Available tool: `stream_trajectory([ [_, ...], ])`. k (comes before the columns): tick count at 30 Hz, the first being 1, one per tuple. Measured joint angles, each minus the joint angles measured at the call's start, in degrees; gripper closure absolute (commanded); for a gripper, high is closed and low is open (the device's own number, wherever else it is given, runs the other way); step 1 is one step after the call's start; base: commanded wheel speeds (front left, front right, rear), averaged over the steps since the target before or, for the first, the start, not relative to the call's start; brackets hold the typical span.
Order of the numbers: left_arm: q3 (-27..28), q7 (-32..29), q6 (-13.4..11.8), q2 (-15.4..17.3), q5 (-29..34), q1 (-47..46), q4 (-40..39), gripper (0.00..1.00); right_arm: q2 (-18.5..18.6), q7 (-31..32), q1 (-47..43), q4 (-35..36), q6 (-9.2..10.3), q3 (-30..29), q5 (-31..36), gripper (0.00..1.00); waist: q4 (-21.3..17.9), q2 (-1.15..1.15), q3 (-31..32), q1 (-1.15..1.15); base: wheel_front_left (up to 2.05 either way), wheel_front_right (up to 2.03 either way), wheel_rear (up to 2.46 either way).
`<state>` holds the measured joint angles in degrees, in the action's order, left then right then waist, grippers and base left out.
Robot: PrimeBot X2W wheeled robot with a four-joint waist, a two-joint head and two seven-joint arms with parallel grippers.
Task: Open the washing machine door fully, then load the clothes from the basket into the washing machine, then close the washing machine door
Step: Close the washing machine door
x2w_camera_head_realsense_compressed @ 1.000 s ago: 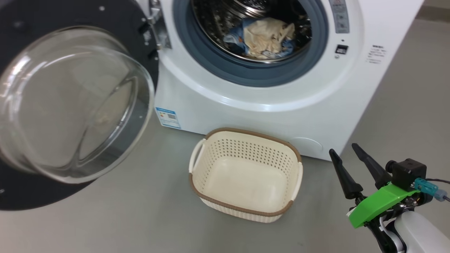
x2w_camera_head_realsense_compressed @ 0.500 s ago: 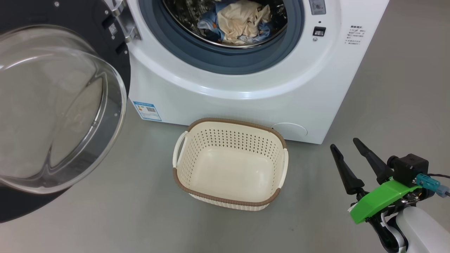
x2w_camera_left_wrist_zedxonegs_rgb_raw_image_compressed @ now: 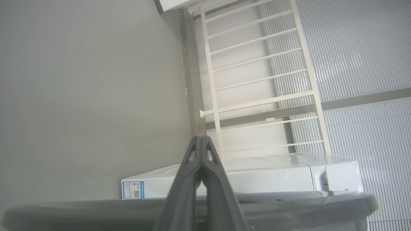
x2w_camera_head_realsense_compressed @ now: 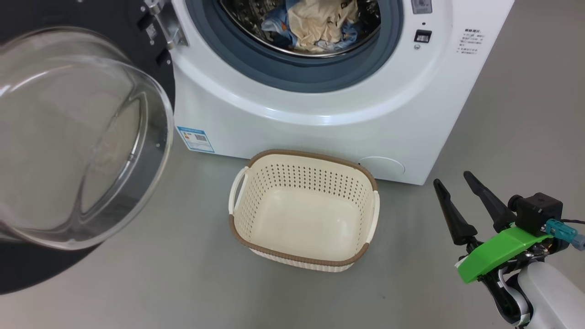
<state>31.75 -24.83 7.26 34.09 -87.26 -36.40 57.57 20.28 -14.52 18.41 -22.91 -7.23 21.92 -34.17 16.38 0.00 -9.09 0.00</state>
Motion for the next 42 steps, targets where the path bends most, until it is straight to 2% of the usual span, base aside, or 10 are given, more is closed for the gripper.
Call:
stream_trajectory([
  [8, -2.37, -10.27, -0.08, -0.94, -0.96, 4.41, -7.68, 1.00, -1.03, 0.00, -0.43, 0.00, 0.00, -0.35, 0.00, 0.00, 0.59, 0.00, 2.31, 0.00, 0.00, 0.00, 0.00],
  [16, -4.61, -20.91, -0.08, -3.93, -3.92, 10.78, -18.35, 1.00, -2.59, 0.00, -2.44, -0.21, 0.00, -0.58, -0.02, 0.00, 1.62, 0.00, 4.58, 0.00, 0.00, 0.00, 0.00],
  [21, -7.62, -25.93, -0.35, -6.93, -4.36, 15.11, -27.55, 1.00, -3.42, 0.00, -2.59, -0.29, 0.00, -0.83, -0.07, 0.00, 2.13, 0.00, 5.65, -0.01, 0.00, 0.00, 0.00],
  [30, -10.95, -30.70, -6.38, -10.73, -6.01, 21.79, -44.79, 1.00, -4.72, 0.00, -2.77, -0.19, 0.00, -0.88, -0.13, 0.00, 1.04, 0.00, 6.46, 0.00, 0.00, 0.00, 0.00],
  [37, -14.24, -32.77, -10.78, -13.17, -6.56, 24.19, -56.02, 1.00, -5.75, -0.01, -3.31, 0.04, 0.00, -1.48, -0.16, 0.00, -1.63, 0.00, 6.41, 0.00, 0.00, 0.00, 0.00],
  [42, -15.70, -33.14, -11.92, -14.52, -6.57, 24.98, -61.35, 1.00, -6.16, 0.00, -3.33, 0.13, 0.00, -2.08, -0.16, 0.00, -4.39, 0.00, 6.09, 0.00, 0.00, 0.00, 0.00],
])
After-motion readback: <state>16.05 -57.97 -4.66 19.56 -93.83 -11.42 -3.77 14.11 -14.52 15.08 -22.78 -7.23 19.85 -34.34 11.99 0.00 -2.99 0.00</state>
